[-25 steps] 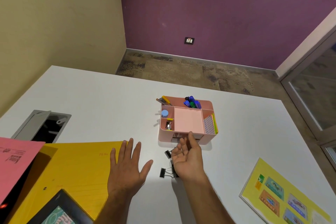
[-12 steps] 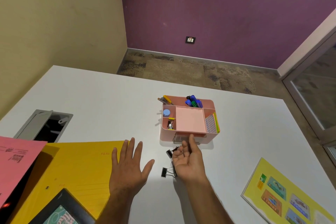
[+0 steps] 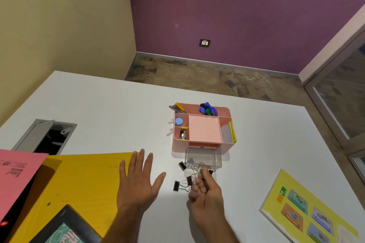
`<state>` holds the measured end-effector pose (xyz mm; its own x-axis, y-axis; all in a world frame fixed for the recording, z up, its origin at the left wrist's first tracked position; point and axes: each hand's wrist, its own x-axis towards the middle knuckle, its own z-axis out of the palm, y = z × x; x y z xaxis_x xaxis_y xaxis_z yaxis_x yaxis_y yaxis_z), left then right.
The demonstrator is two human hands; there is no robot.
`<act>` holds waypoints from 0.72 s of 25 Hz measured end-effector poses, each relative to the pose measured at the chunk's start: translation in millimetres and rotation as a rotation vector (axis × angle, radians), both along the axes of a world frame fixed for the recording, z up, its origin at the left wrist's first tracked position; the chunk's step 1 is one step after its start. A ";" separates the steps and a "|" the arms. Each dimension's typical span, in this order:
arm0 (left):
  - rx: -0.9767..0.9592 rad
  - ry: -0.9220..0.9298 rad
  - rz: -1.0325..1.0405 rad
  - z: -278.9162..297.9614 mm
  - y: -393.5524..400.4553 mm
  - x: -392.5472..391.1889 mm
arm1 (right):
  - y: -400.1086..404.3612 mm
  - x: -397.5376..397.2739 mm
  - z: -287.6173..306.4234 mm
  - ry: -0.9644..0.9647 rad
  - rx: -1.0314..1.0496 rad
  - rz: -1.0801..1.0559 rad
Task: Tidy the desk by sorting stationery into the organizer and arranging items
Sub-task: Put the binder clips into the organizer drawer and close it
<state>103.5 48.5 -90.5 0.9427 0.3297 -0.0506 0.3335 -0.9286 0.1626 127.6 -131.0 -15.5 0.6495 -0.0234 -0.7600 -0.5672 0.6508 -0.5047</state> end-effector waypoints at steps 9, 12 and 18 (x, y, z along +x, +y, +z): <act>0.020 0.011 0.001 -0.4 -0.2 0.8 | -35.0 -25.4 -61.9 -0.733 -1.823 0.937; 0.014 0.011 0.001 -0.2 -0.3 1.1 | -25.2 -15.0 -60.5 -0.773 -1.836 0.975; 0.009 0.008 0.003 -2.1 0.4 1.3 | -8.2 4.0 -64.0 -1.039 -1.817 0.883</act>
<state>104.8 48.9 -92.6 0.9414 0.3327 -0.0556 0.3373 -0.9291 0.1518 131.6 -139.2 -79.4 0.9118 0.3486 0.2170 0.4017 -0.8666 -0.2960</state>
